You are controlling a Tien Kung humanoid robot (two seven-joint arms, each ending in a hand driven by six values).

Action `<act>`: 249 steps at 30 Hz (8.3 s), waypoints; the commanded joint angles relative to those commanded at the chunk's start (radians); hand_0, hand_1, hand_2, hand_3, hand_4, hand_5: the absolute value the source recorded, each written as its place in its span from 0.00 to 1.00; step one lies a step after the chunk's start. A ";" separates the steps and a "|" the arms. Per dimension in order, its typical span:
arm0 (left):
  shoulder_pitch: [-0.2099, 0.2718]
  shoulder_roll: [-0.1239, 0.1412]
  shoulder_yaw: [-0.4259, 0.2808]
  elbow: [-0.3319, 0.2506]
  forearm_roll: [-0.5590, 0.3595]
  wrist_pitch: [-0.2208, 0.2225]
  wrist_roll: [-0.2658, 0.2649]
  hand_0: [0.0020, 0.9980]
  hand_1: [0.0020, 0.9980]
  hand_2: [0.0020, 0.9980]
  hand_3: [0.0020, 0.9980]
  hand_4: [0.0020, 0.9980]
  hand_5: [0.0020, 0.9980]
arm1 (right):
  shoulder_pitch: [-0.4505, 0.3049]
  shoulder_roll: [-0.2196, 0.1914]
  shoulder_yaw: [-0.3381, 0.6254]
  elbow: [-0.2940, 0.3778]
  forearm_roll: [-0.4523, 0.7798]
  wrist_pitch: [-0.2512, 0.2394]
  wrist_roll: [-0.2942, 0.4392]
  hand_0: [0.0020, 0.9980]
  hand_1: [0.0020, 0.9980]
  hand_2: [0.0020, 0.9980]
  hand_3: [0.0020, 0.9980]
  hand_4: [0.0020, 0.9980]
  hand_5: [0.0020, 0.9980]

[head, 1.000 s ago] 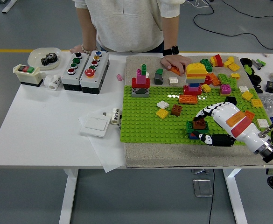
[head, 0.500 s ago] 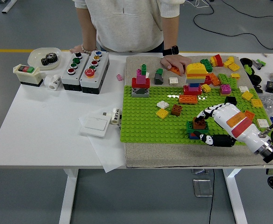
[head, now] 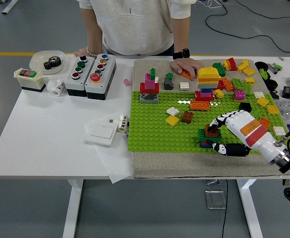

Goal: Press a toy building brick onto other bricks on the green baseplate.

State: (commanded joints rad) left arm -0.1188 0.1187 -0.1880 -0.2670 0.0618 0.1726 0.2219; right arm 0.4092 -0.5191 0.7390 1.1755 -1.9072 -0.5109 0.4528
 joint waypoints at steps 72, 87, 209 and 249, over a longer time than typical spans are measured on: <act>0.002 0.000 -0.006 0.003 0.012 -0.002 0.003 0.48 0.60 0.75 0.79 0.82 0.83 | 0.002 0.001 0.000 0.013 0.028 -0.041 0.028 0.45 0.47 0.52 0.53 0.72 0.50; 0.002 0.000 -0.002 0.002 0.010 -0.004 0.006 0.48 0.59 0.75 0.79 0.82 0.83 | 0.133 0.025 -0.134 0.071 0.021 -0.060 -0.230 0.59 0.61 0.68 0.67 0.86 0.48; -0.013 0.011 0.001 0.001 0.046 0.017 0.028 0.46 0.57 0.73 0.77 0.81 0.81 | 0.524 0.392 -0.421 -0.353 -0.020 0.405 -0.845 0.40 0.44 0.51 0.52 0.76 0.64; -0.015 0.011 0.016 0.003 0.023 0.016 0.018 0.46 0.57 0.73 0.77 0.80 0.81 | 0.523 0.329 -0.379 -0.272 -0.137 0.366 -0.800 0.27 0.24 0.34 0.38 0.66 0.50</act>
State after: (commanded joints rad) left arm -0.1339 0.1294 -0.1719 -0.2636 0.0848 0.1889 0.2397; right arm 0.9323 -0.1902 0.3600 0.9039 -2.0439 -0.1448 -0.3471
